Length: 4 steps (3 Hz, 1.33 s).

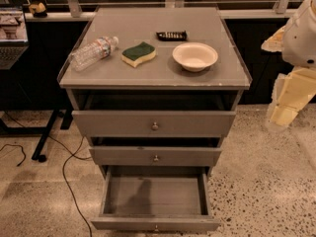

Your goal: Close bottom drawer

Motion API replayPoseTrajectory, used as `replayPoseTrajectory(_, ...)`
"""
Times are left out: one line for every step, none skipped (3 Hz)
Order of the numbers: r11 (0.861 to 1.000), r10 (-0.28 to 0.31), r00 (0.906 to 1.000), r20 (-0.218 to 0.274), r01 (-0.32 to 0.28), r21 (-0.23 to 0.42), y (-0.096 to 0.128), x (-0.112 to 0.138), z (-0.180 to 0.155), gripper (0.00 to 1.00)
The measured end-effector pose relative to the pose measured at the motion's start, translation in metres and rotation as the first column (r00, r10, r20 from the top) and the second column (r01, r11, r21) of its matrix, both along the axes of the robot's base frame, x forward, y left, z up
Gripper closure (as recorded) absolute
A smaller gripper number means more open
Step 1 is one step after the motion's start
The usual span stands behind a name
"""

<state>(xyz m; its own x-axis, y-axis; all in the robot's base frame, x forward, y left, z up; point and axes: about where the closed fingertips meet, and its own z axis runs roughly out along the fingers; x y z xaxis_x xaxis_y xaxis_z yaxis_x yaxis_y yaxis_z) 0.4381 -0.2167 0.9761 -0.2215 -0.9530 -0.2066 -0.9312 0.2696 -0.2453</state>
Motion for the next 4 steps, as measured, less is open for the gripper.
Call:
replayPoseTrajectory(1.000,0.000,1.0000,0.000,0.000,0.000,0.000,0.000,0.000,0.00)
replayPoseTrajectory(0.996,-0.040,0.9992,-0.005,0.040,0.084,0.002,-0.003,-0.016,0.00)
replayPoseTrajectory(0.965,-0.126,0.9915,-0.033,0.130,0.229,0.006,-0.004,-0.058,0.00)
replayPoseTrajectory(0.933,-0.170,0.9832,-0.067,0.183,0.310,0.009,-0.002,-0.099,0.00)
